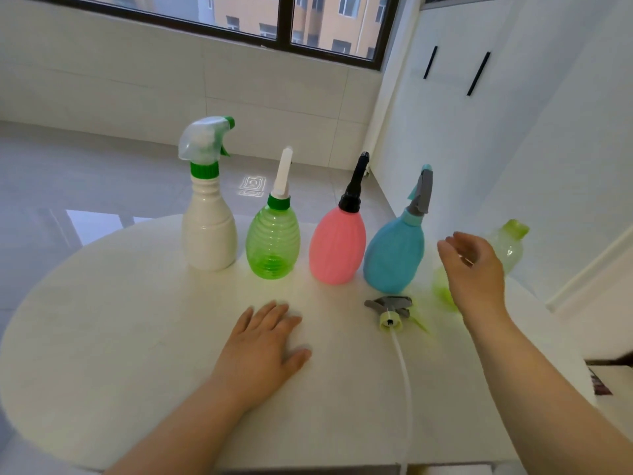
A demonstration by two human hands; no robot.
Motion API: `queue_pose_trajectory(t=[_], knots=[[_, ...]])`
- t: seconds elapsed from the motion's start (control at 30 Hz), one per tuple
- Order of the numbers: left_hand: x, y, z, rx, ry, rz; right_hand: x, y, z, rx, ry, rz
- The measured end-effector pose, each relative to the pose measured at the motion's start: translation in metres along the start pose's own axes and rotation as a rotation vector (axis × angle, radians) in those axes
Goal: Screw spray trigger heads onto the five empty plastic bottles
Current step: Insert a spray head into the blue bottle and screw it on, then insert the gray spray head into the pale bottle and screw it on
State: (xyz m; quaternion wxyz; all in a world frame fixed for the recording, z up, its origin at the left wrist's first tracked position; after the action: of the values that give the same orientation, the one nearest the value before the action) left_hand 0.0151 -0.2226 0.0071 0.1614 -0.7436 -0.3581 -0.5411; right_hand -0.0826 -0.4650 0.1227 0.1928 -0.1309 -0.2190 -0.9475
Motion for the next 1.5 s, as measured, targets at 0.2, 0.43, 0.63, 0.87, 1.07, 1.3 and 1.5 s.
queue_pose_trajectory(t=[0.2, 0.43, 0.63, 0.87, 1.07, 1.3, 1.5], knots=[[0.001, -0.001, -0.002, 0.017, 0.004, 0.004, -0.018, -0.039, -0.011, 0.043, -0.224, 0.205], [0.002, -0.003, -0.001, 0.018, -0.016, -0.013, -0.041, -0.052, -0.034, -0.081, -0.458, 0.327], [0.002, -0.002, 0.000, 0.013, -0.019, -0.022, -0.058, -0.060, -0.040, -0.105, -0.682, 0.473], [0.001, -0.002, 0.001, 0.010, -0.017, -0.040, -0.055, -0.065, -0.038, -0.146, -0.668, 0.623], [0.004, -0.002, -0.001, 0.005, -0.007, -0.054, -0.014, -0.056, -0.021, -0.310, -0.260, 0.513], [0.012, -0.022, -0.003, 0.006, -0.017, -0.055, 0.050, -0.049, 0.010, -0.360, 0.498, 0.432], [0.023, -0.011, -0.041, 0.007, -0.193, -0.050, 0.116, -0.026, -0.014, -0.350, 0.878, 0.213]])
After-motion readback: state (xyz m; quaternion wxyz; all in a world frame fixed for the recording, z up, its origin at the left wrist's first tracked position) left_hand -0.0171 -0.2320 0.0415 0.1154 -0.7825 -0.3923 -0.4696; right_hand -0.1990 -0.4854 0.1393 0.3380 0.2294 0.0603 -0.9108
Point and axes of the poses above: each hand's wrist, its own y-axis towards the middle knuckle, its own x-axis out of the back of the hand, z = x × y, the point moved 7 cm from there along y, towards the middle knuckle, and after that the axes turned 4 degrees about -z, right-handed, at the moved point
